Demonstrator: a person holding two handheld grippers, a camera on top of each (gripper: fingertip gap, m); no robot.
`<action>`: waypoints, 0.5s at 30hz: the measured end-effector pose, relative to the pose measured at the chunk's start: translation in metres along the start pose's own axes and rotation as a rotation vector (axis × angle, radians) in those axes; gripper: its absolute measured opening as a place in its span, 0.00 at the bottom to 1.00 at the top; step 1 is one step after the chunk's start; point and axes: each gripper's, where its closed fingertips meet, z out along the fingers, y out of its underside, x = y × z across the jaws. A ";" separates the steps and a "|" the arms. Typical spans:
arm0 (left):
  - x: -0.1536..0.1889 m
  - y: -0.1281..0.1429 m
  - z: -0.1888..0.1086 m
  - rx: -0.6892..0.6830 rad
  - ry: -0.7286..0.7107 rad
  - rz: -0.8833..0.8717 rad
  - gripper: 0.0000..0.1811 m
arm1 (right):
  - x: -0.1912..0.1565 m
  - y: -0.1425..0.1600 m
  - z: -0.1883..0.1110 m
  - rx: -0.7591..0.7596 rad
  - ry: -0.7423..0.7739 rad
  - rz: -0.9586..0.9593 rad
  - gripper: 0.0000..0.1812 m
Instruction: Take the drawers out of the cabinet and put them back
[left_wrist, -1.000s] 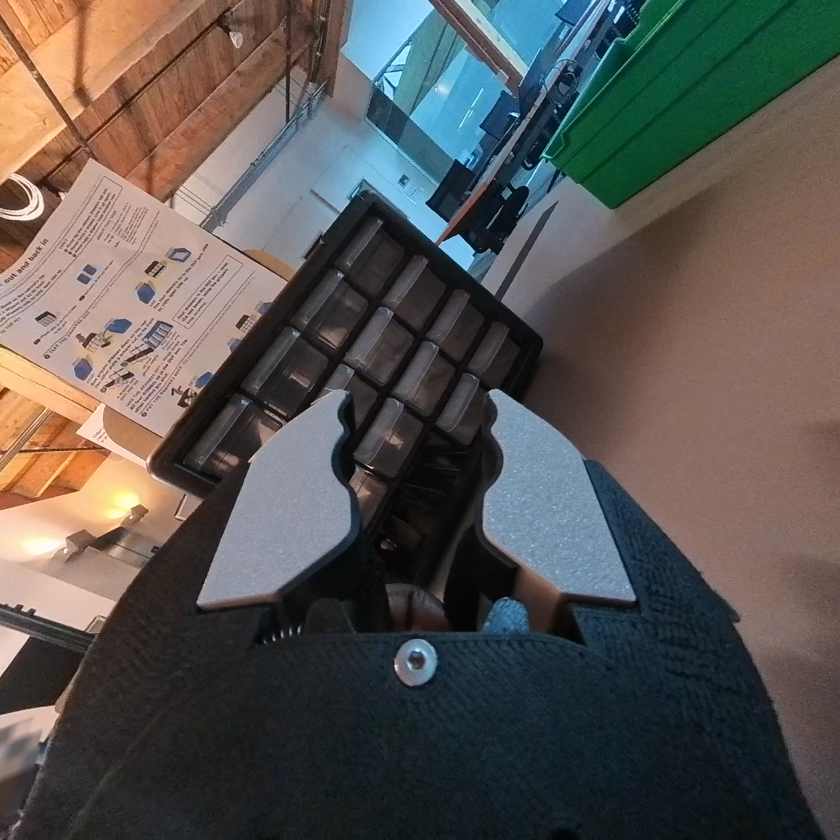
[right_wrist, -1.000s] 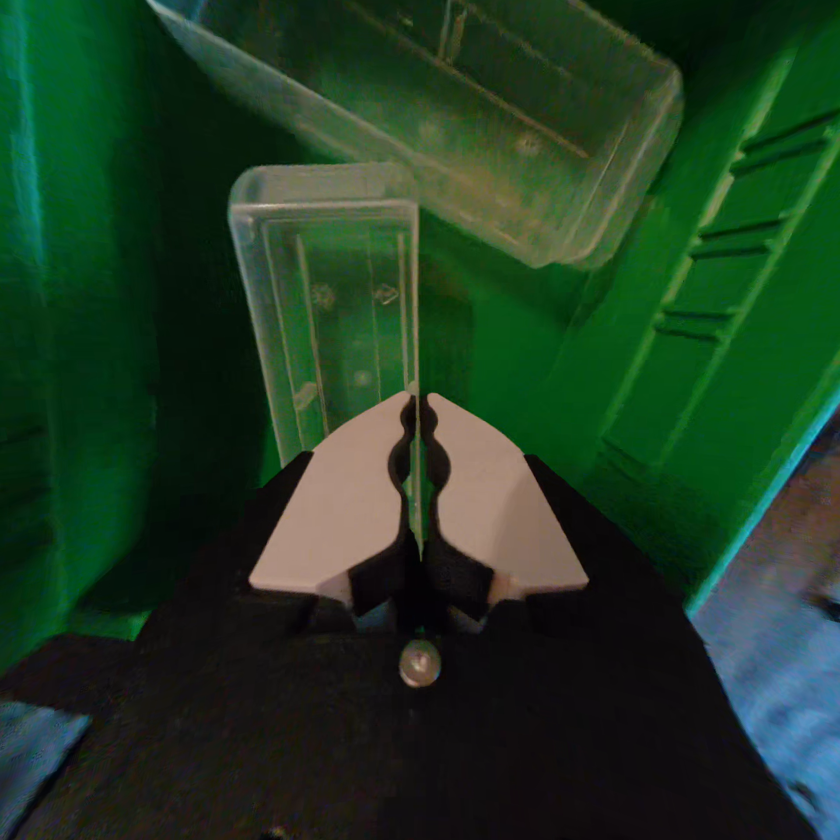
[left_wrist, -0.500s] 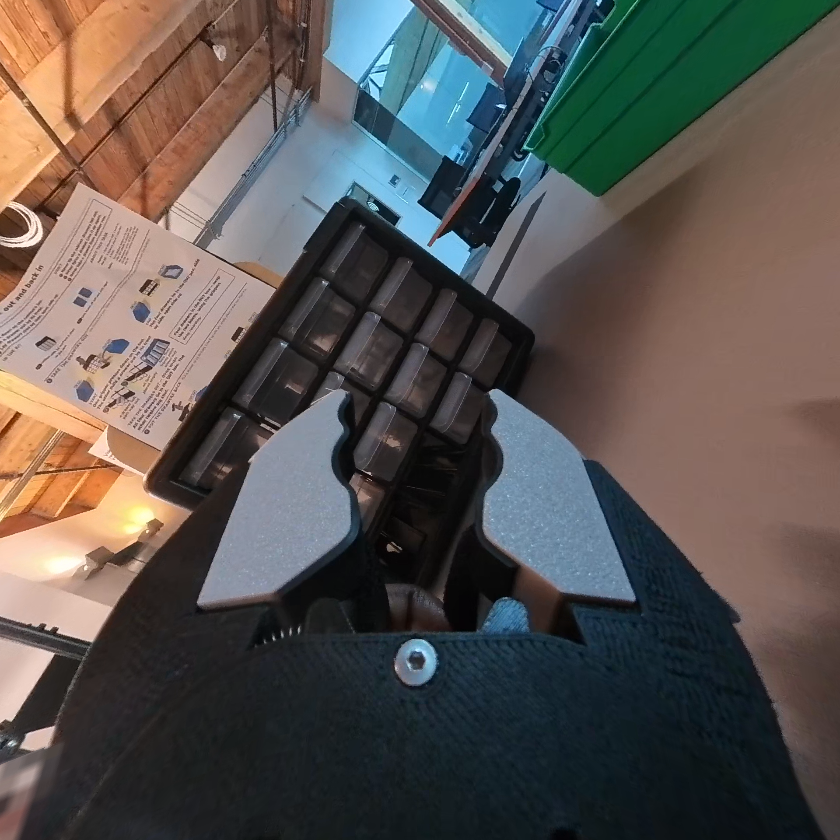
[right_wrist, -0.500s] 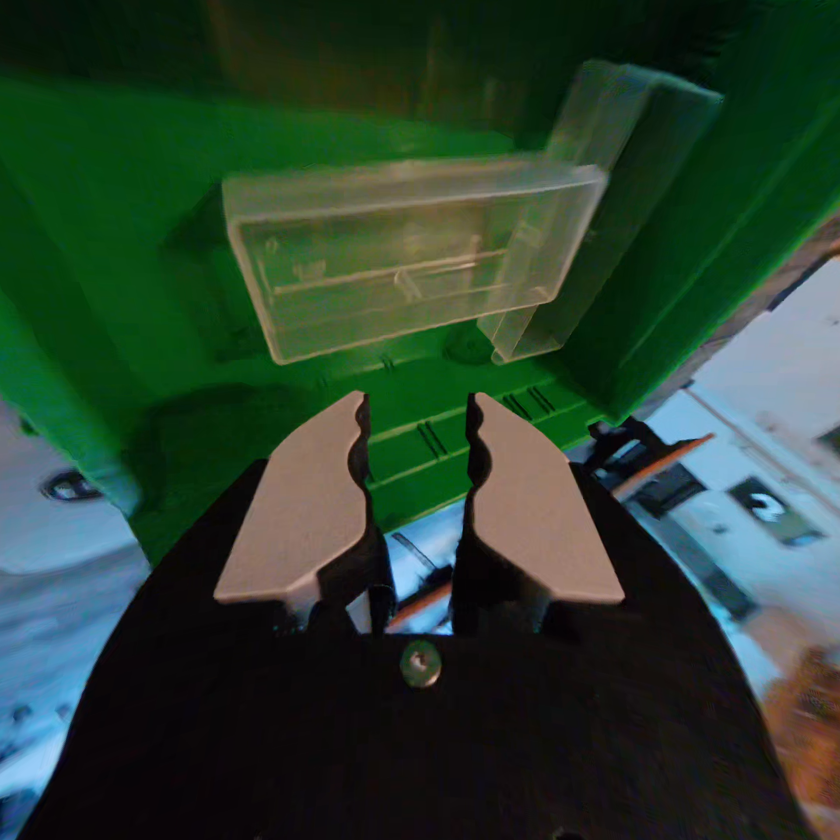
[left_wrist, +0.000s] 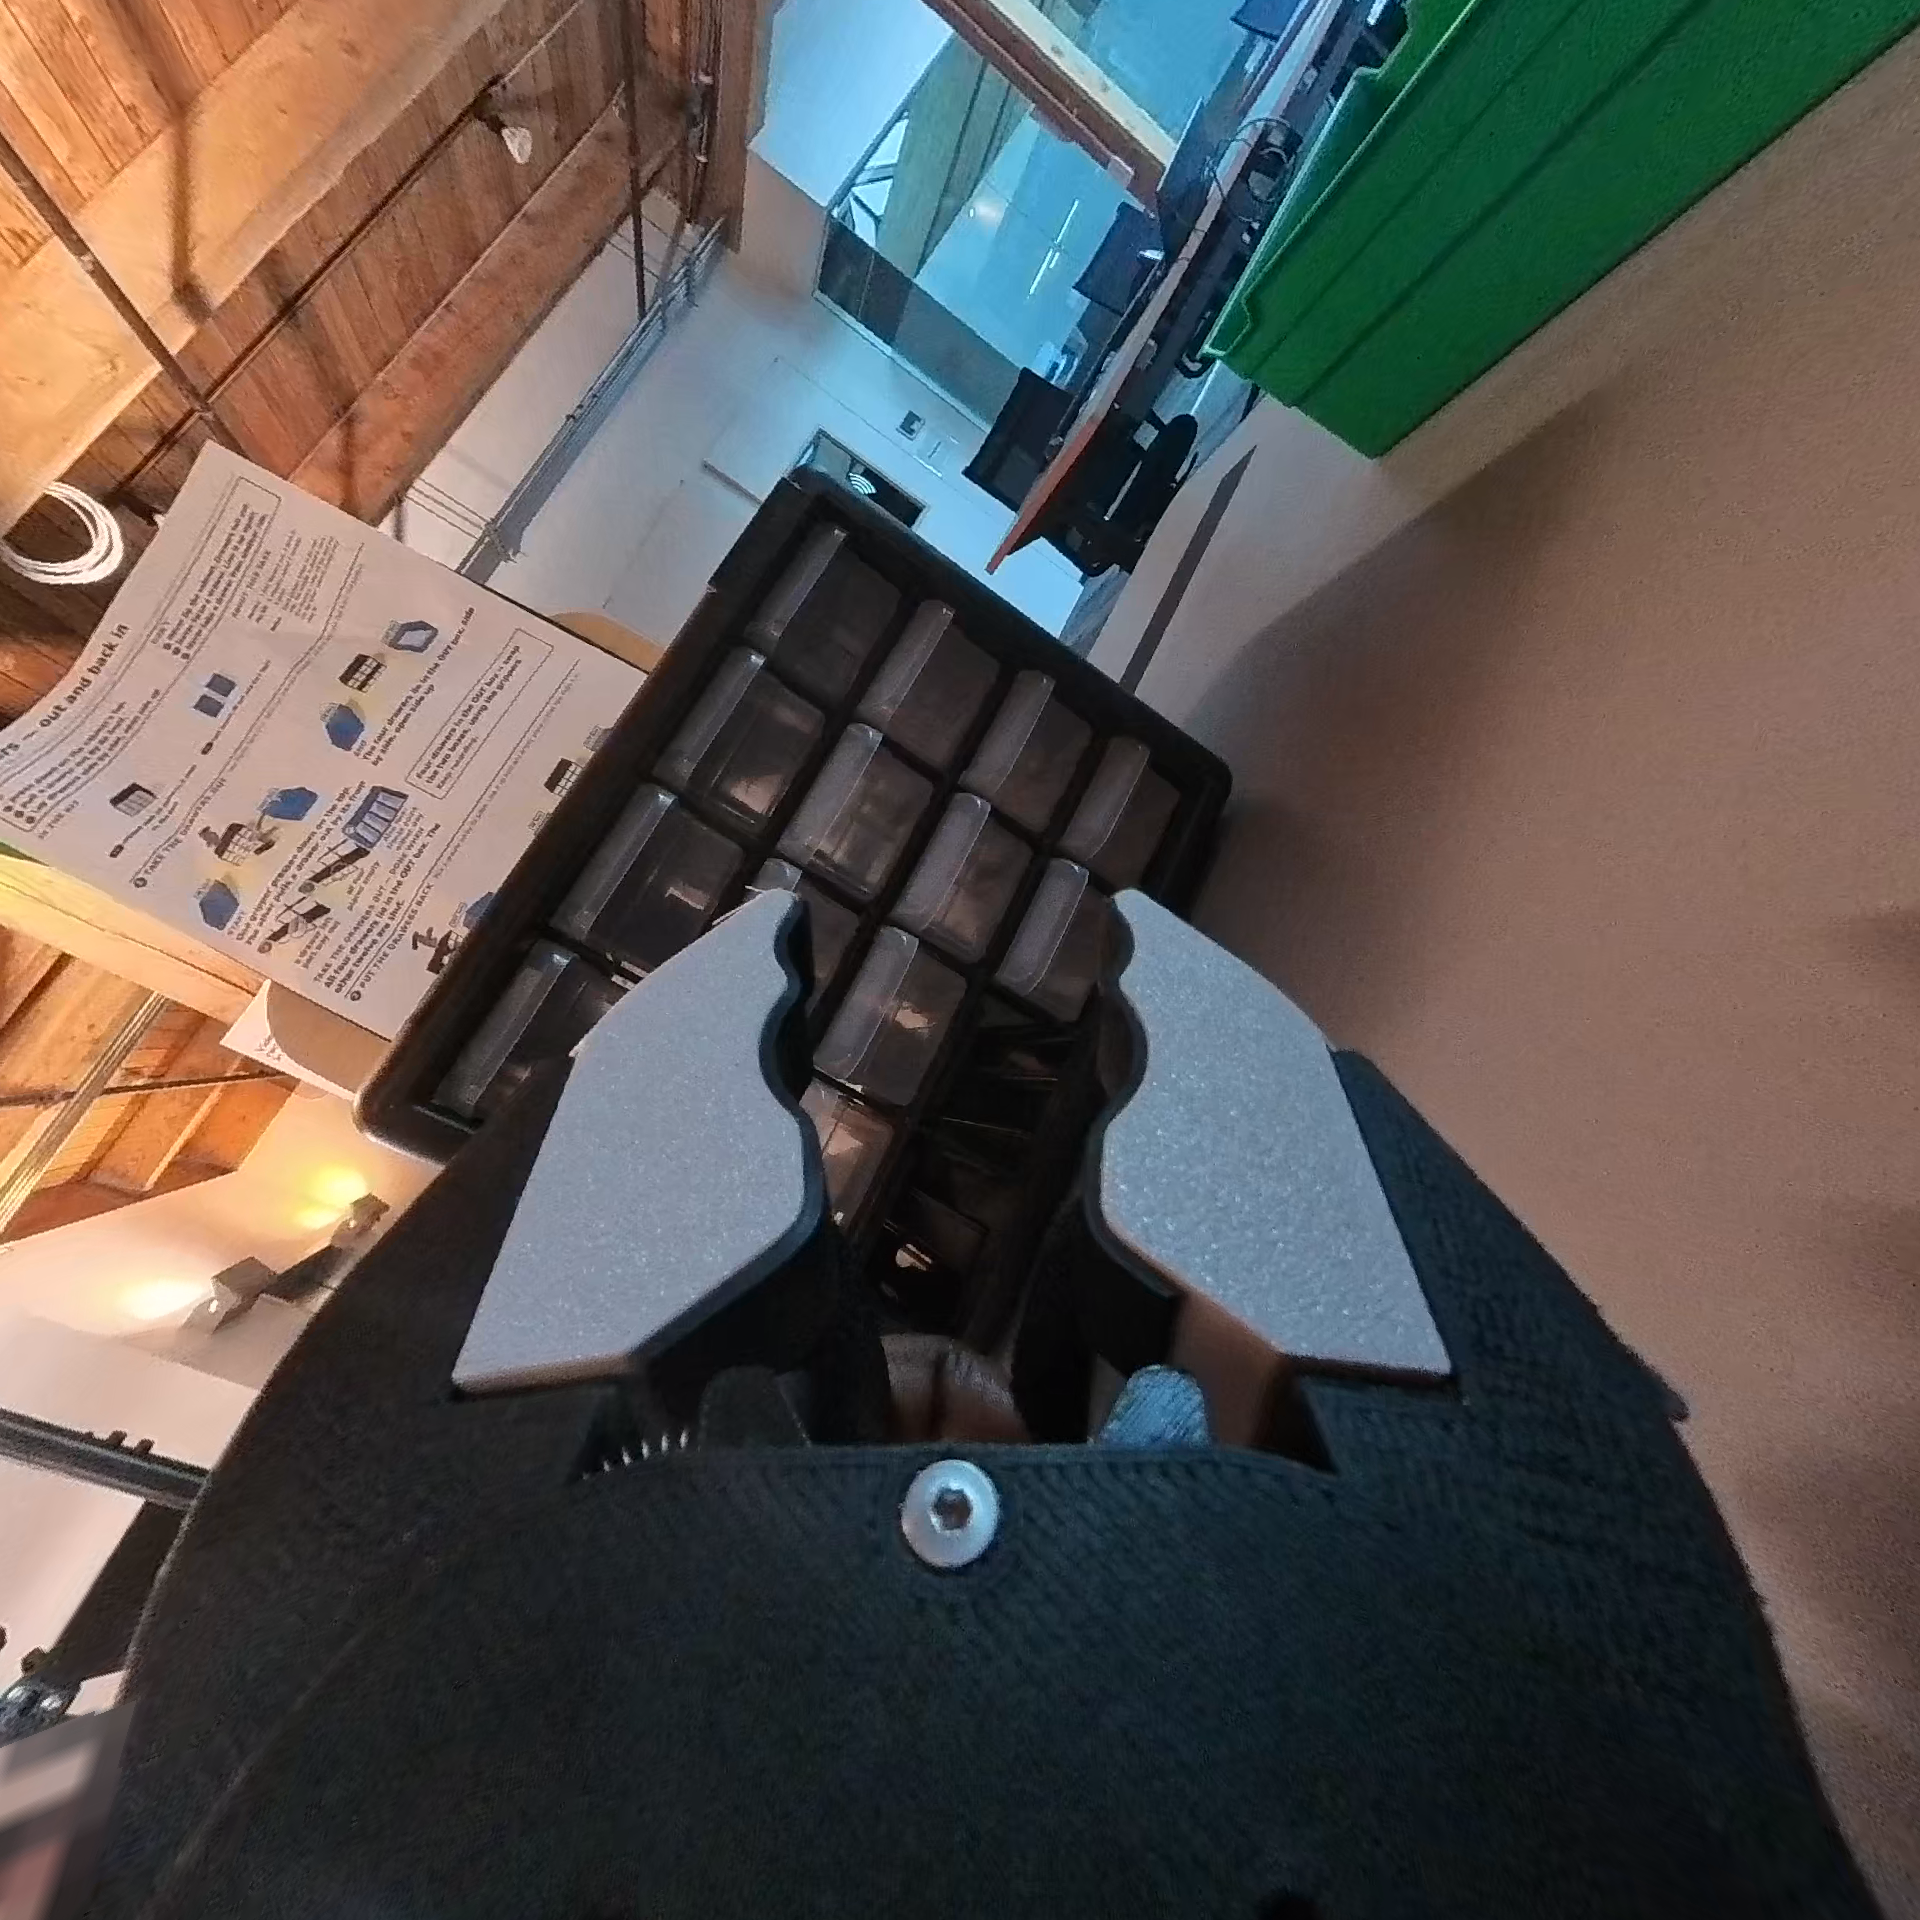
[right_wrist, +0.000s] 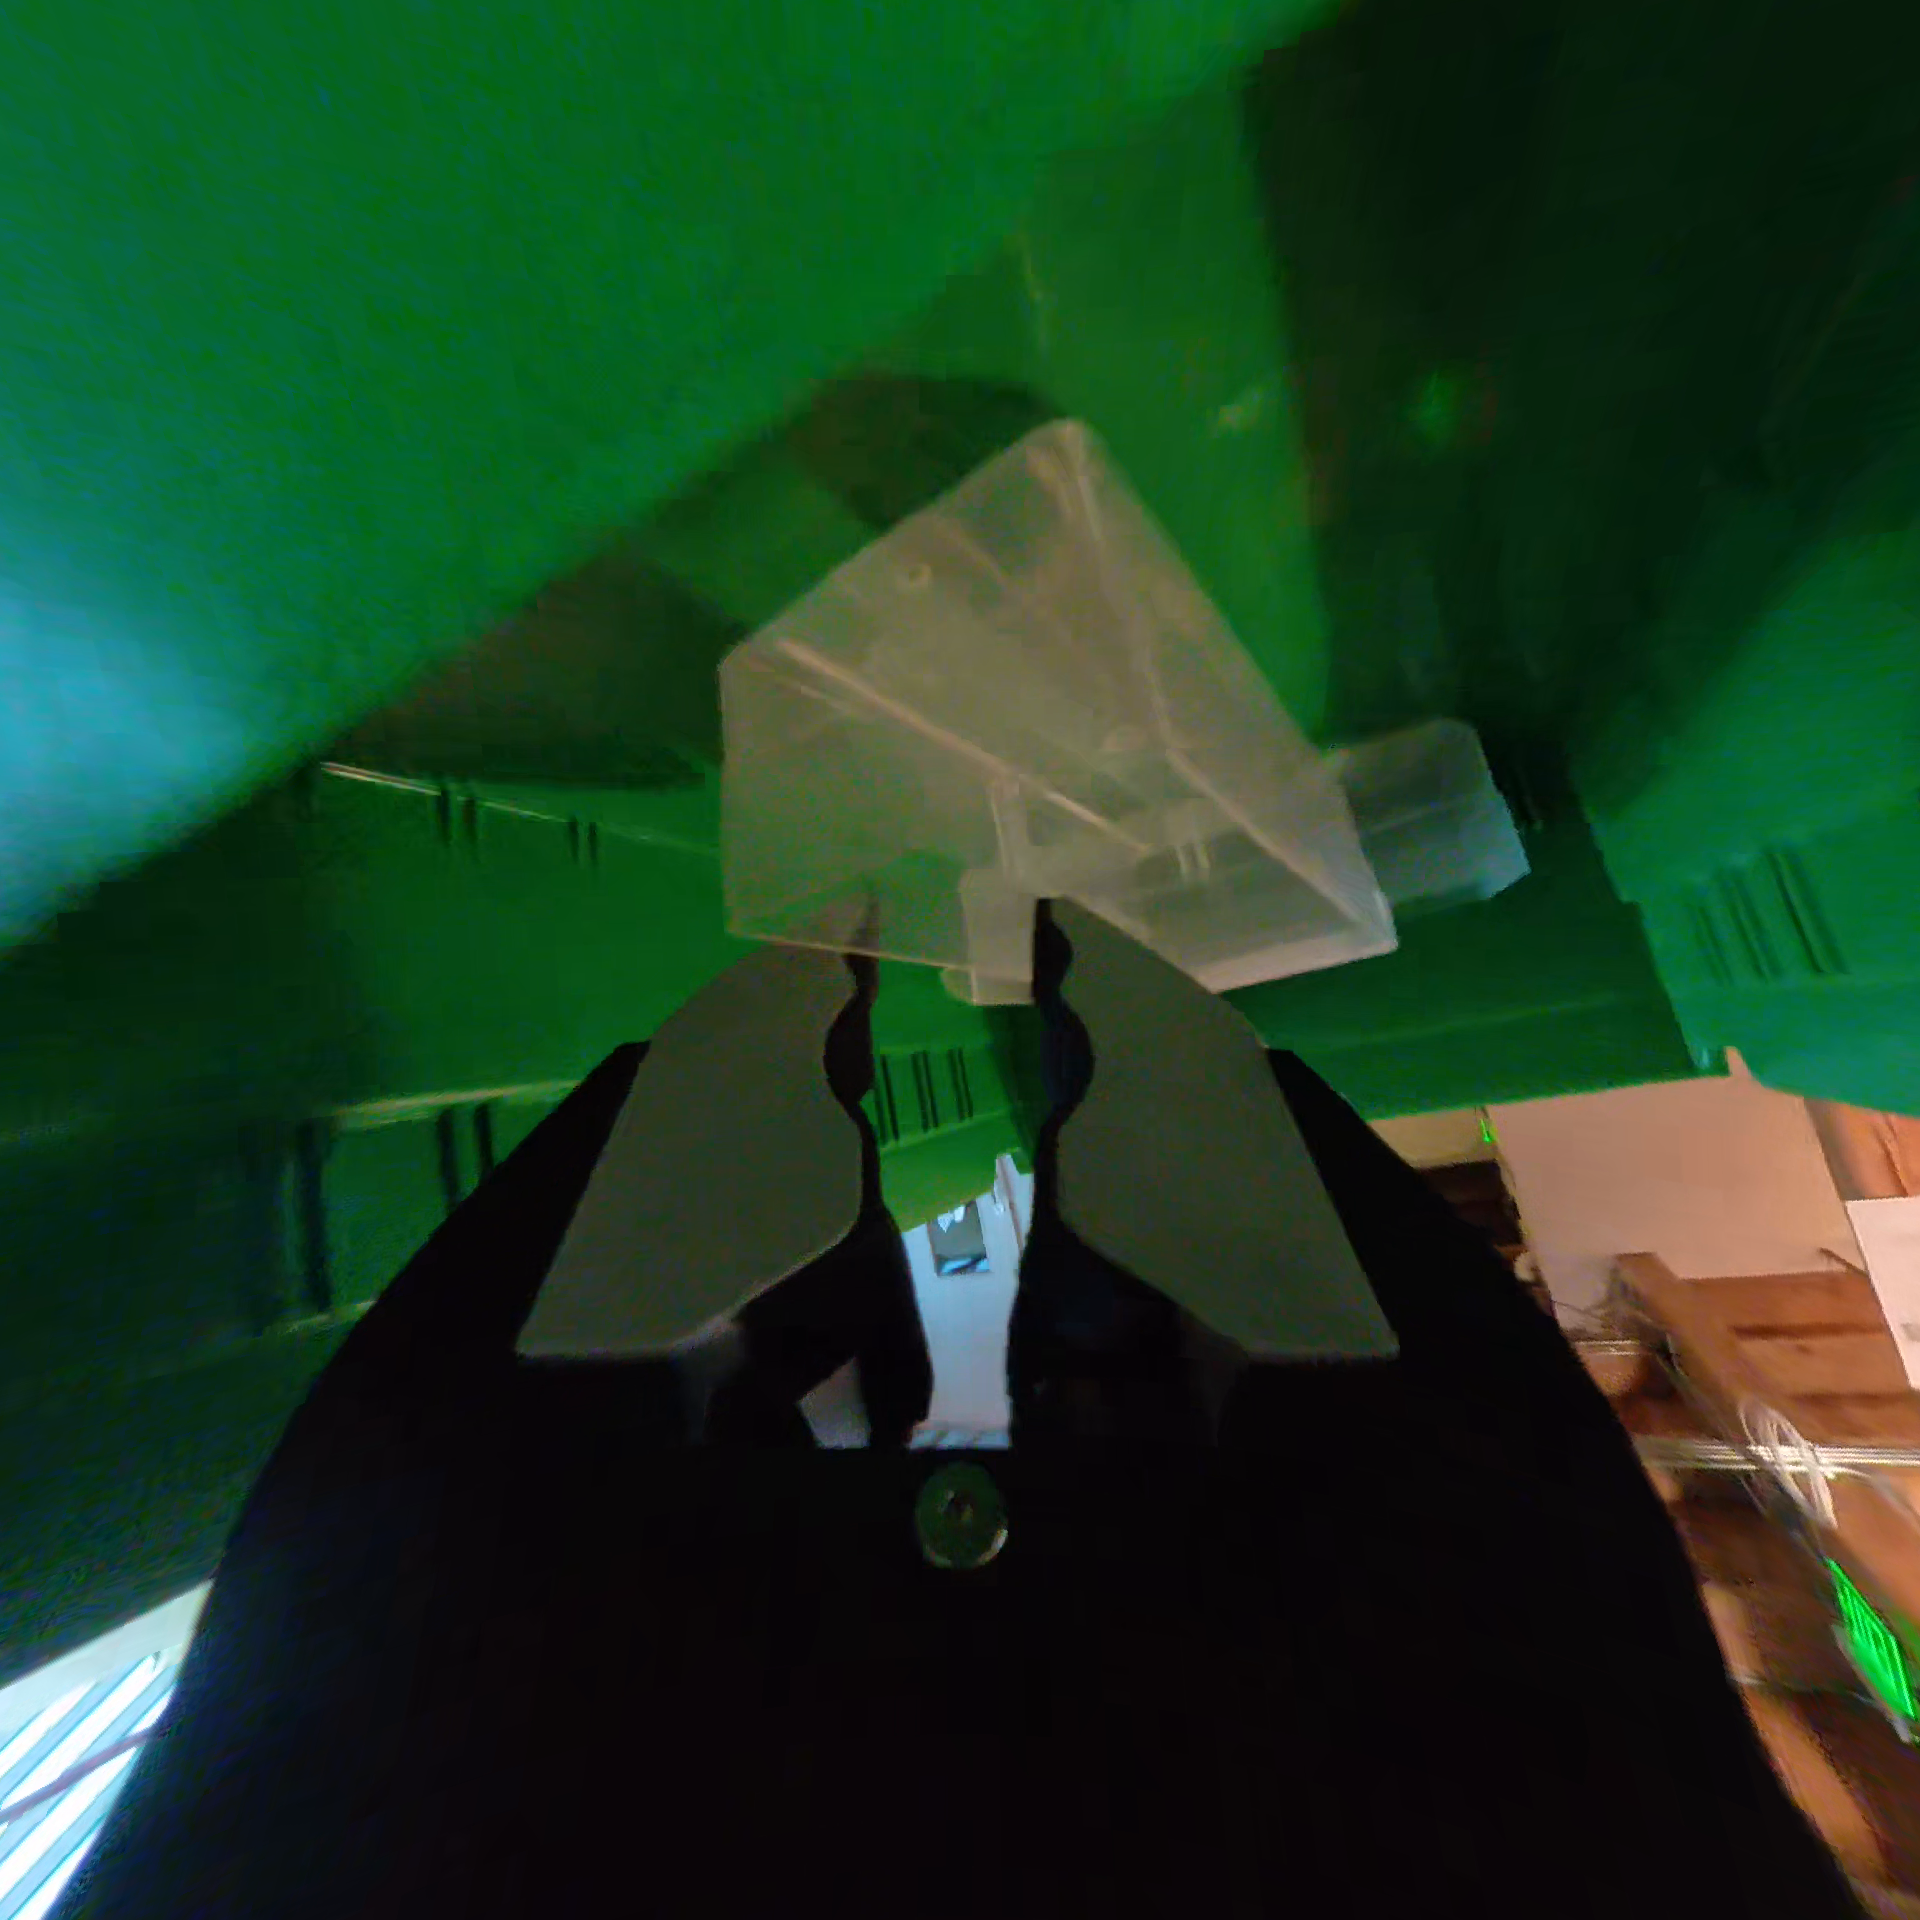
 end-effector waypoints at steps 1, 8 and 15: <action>0.000 0.000 0.000 -0.001 0.000 0.002 0.29 | 0.000 0.000 0.001 -0.009 -0.005 -0.001 0.12; 0.002 0.001 0.001 -0.007 0.005 0.012 0.29 | -0.008 -0.014 -0.012 0.065 -0.098 0.225 0.01; 0.004 0.001 0.002 -0.010 0.011 0.024 0.29 | -0.009 -0.020 -0.026 0.163 -0.306 0.635 0.03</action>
